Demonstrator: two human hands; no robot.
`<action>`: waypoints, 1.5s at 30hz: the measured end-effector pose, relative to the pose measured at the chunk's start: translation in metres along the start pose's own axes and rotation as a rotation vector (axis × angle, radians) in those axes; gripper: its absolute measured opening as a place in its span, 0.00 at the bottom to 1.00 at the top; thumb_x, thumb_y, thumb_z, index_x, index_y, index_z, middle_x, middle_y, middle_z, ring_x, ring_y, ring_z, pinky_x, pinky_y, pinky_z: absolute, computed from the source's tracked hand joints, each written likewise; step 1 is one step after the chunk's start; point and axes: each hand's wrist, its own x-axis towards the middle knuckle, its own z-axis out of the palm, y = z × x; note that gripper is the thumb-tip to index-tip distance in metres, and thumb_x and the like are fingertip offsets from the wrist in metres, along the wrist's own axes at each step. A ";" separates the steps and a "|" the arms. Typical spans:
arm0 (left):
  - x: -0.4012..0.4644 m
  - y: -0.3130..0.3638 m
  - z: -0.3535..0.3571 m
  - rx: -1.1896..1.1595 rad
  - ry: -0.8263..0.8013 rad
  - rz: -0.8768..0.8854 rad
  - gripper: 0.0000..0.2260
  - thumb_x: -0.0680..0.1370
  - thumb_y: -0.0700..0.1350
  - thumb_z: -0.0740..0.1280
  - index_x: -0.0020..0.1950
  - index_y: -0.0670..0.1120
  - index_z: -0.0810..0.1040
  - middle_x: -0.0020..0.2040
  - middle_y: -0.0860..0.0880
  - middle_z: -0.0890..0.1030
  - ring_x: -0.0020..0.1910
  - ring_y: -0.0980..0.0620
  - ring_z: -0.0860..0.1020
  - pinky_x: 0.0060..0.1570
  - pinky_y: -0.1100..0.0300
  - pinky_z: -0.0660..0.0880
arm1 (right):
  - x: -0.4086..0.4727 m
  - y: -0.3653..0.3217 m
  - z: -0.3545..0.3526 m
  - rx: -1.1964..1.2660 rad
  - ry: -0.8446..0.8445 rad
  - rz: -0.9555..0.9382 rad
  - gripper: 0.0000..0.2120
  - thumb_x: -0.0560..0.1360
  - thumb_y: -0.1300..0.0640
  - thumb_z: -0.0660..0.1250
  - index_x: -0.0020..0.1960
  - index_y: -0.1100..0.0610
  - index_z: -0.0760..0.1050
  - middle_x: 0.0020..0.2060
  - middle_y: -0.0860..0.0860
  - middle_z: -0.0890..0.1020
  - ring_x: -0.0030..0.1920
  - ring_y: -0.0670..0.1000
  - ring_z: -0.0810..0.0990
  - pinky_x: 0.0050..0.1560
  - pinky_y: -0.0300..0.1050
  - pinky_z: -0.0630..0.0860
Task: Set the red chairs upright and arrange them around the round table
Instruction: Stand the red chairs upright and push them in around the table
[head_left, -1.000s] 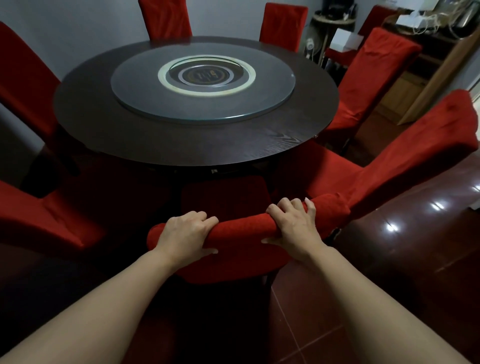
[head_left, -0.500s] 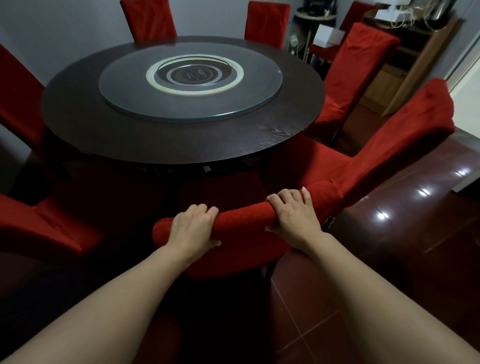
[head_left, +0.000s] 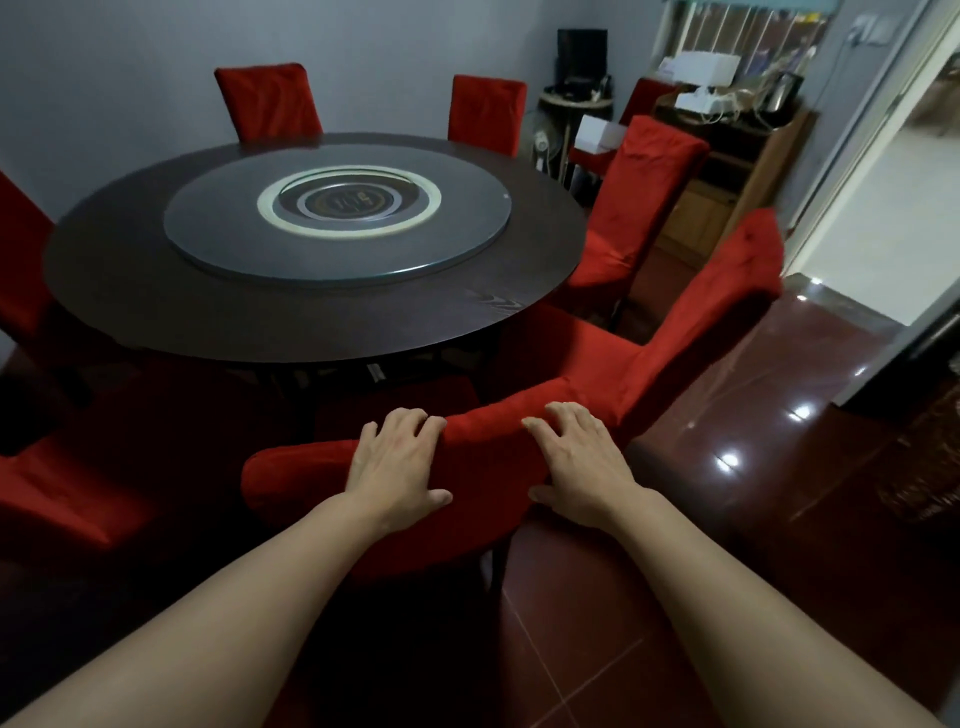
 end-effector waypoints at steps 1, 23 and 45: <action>0.000 0.012 -0.001 -0.014 0.003 0.019 0.37 0.71 0.60 0.70 0.74 0.52 0.58 0.72 0.52 0.62 0.73 0.51 0.57 0.70 0.52 0.58 | -0.008 0.010 -0.002 -0.007 -0.007 0.008 0.40 0.71 0.45 0.70 0.76 0.51 0.54 0.75 0.57 0.54 0.75 0.57 0.49 0.74 0.52 0.51; 0.205 0.256 0.005 -0.115 -0.094 0.223 0.33 0.73 0.57 0.69 0.73 0.51 0.60 0.68 0.50 0.69 0.67 0.49 0.66 0.66 0.52 0.64 | -0.011 0.299 -0.038 0.052 -0.005 0.271 0.39 0.72 0.45 0.69 0.76 0.50 0.53 0.74 0.56 0.53 0.75 0.55 0.51 0.72 0.49 0.56; 0.501 0.473 0.035 -0.132 -0.042 -0.080 0.32 0.73 0.61 0.66 0.71 0.50 0.60 0.65 0.49 0.71 0.65 0.48 0.69 0.65 0.50 0.65 | 0.176 0.655 -0.058 -0.006 -0.010 0.003 0.40 0.73 0.46 0.69 0.77 0.49 0.50 0.74 0.55 0.54 0.74 0.56 0.52 0.71 0.51 0.58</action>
